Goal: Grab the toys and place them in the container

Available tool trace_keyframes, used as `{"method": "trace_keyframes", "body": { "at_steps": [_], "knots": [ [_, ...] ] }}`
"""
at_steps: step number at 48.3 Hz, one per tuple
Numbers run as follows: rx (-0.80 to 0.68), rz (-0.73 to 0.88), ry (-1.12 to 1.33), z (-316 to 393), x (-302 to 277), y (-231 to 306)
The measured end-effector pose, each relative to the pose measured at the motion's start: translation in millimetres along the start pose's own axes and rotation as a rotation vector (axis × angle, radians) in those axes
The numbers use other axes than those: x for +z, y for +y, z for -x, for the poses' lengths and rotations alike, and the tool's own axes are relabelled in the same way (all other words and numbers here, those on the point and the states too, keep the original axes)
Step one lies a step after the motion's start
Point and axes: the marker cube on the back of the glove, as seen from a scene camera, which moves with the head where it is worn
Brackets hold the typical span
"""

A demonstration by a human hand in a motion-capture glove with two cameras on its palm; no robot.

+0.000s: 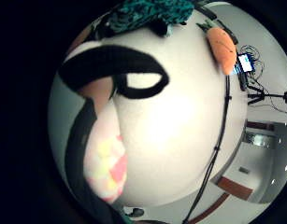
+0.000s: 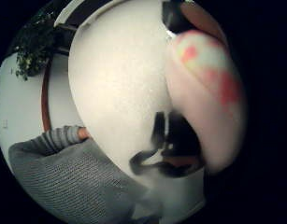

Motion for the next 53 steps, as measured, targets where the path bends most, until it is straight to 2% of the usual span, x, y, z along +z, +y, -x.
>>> {"method": "trace_keyframes", "body": {
  "at_steps": [5, 9, 14, 19, 23, 29, 32, 36, 44, 53],
  "knots": [
    [0.009, -0.122, -0.040, 1.7, -7.7, -5.9],
    [0.008, -0.148, -0.085, -0.3, -31.0, -12.8],
    [0.038, -0.241, -0.130, -22.6, -99.4, -23.0],
    [-0.037, -0.337, -0.132, -20.8, -166.2, -21.2],
    [-0.068, -0.358, -0.121, -23.4, -193.8, -30.9],
    [-0.115, -0.326, -0.166, -11.3, -200.8, -57.4],
    [-0.143, -0.324, -0.215, 0.4, -205.2, -83.5],
    [-0.158, -0.342, -0.249, 30.6, -211.5, -143.8],
    [-0.111, -0.284, -0.117, 81.2, -200.3, -274.9],
    [-0.126, -0.200, -0.138, 80.3, -185.6, -317.5]
  ]
}}
